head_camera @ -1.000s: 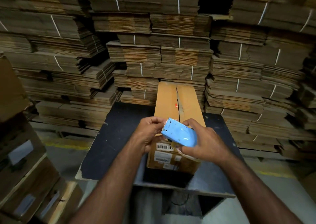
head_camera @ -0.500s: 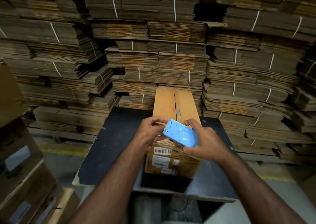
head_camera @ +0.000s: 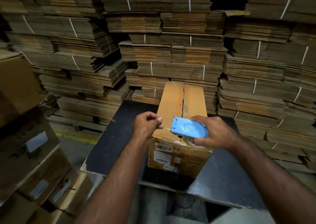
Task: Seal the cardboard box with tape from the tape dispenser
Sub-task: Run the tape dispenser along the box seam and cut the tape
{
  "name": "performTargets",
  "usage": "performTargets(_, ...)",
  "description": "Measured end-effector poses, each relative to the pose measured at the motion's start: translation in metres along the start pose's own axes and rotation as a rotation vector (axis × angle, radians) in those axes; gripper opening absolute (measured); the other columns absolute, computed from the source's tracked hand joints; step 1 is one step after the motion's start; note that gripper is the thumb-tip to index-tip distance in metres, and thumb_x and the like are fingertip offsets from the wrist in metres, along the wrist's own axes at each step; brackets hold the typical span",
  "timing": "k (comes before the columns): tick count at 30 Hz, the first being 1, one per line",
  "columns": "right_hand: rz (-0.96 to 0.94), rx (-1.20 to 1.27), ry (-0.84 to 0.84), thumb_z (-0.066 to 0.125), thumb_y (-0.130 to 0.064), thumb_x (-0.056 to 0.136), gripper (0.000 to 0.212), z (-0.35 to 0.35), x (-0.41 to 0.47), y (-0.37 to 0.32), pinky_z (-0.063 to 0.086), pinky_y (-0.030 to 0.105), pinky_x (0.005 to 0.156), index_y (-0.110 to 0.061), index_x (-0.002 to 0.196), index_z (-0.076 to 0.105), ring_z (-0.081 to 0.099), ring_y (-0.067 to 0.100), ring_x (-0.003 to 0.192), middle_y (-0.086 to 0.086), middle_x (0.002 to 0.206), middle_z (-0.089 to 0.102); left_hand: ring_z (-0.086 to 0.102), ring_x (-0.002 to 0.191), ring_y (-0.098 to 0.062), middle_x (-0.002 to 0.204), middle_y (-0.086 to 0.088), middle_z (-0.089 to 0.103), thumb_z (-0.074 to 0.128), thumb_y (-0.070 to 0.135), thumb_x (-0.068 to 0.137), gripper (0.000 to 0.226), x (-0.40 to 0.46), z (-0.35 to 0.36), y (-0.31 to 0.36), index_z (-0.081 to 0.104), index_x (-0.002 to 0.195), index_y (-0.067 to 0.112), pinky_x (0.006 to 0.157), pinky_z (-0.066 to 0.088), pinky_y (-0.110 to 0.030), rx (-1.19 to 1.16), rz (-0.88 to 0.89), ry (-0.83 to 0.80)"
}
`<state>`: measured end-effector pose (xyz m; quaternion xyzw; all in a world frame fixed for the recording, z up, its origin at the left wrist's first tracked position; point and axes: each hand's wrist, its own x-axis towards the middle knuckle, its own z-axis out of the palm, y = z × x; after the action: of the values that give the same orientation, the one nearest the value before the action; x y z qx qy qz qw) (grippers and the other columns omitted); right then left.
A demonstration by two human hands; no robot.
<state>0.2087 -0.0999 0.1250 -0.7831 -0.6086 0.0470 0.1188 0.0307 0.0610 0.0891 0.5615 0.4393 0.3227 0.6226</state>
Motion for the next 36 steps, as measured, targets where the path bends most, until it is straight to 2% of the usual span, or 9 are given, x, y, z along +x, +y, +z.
performTargets(4,-0.011,-0.043,-0.076,0.065,-0.069,0.066,0.077,-0.001,0.006,0.010,0.056,0.034,0.073,-0.034,0.134,0.052,0.058,0.011,0.091,-0.010,0.108,0.064,0.071,0.066,-0.011,0.084,-0.007,0.074,0.071,0.005,0.086,0.005,0.007,-0.006,-0.007,0.072,0.085,0.010,0.052,0.050,-0.018,0.018,-0.044,0.069)
performTargets(6,-0.019,-0.061,-0.113,0.062,-0.071,0.064,0.080,0.001,0.011,0.008,0.055,0.033,0.072,-0.035,0.135,0.051,0.057,0.011,0.092,-0.009,0.111,0.065,0.070,0.065,-0.012,0.083,-0.007,0.074,0.071,0.005,0.086,0.005,0.011,-0.007,-0.014,0.072,0.085,0.010,0.048,0.047,-0.015,0.018,-0.083,0.092)
performTargets(12,-0.020,-0.156,-0.166,0.070,-0.060,0.072,0.070,0.007,0.021,0.008,0.041,0.025,0.063,-0.035,0.135,0.051,0.054,0.010,0.090,-0.011,0.105,0.061,0.072,0.074,-0.017,0.083,-0.007,0.073,0.071,0.004,0.085,0.007,0.031,-0.029,-0.027,0.071,0.081,0.009,0.069,0.059,-0.030,0.085,-0.109,0.138)
performTargets(15,-0.023,-0.176,-0.217,0.071,-0.058,0.074,0.068,0.010,0.034,0.002,0.047,0.027,0.067,-0.032,0.134,0.052,0.053,0.011,0.091,-0.012,0.100,0.056,0.069,0.063,-0.014,0.075,-0.008,0.073,0.072,0.003,0.082,0.006,0.037,-0.032,-0.033,0.072,0.079,0.008,0.054,0.051,-0.024,0.118,-0.109,0.158)
performTargets(18,-0.036,-0.199,-0.292,0.069,-0.061,0.071,0.068,0.015,0.046,-0.003,0.056,0.035,0.076,-0.030,0.130,0.054,0.058,0.013,0.094,-0.010,0.102,0.062,0.066,0.058,-0.013,0.074,-0.009,0.073,0.072,0.003,0.081,0.006,0.041,-0.034,-0.043,0.072,0.077,0.008,0.047,0.044,-0.020,0.138,-0.137,0.164)
performTargets(23,-0.033,-0.225,-0.373,0.073,-0.058,0.072,0.061,0.023,0.061,-0.009,0.057,0.039,0.076,-0.029,0.123,0.058,0.061,0.014,0.094,-0.008,0.103,0.065,0.068,0.059,-0.013,0.076,-0.009,0.074,0.072,0.006,0.082,0.006,0.051,-0.036,-0.060,0.071,0.077,0.009,0.048,0.047,-0.022,0.152,-0.170,0.177)
performTargets(27,0.005,-0.251,-0.415,0.073,-0.061,0.066,0.062,0.025,0.073,-0.017,0.058,0.040,0.077,-0.031,0.119,0.061,0.062,0.014,0.092,-0.009,0.101,0.066,0.069,0.059,-0.011,0.075,-0.006,0.074,0.072,0.007,0.083,0.005,0.060,-0.036,-0.069,0.070,0.078,0.009,0.057,0.050,-0.028,0.160,-0.186,0.160)
performTargets(30,0.040,-0.274,-0.449,0.073,-0.065,0.062,0.065,0.027,0.081,-0.021,0.058,0.041,0.077,-0.033,0.117,0.062,0.062,0.013,0.092,-0.011,0.100,0.066,0.071,0.062,-0.011,0.077,-0.005,0.074,0.072,0.008,0.084,0.006,0.068,-0.036,-0.074,0.069,0.079,0.011,0.058,0.050,-0.030,0.156,-0.201,0.138)
performTargets(36,0.113,-0.353,-0.489,0.073,-0.062,0.064,0.060,0.035,0.095,-0.037,0.056,0.042,0.080,-0.035,0.117,0.063,0.061,0.015,0.093,-0.009,0.100,0.066,0.066,0.063,-0.012,0.073,-0.004,0.071,0.065,0.008,0.088,0.009,0.068,-0.029,-0.104,0.066,0.081,0.014,0.064,0.047,-0.029,-0.012,-0.321,0.023)
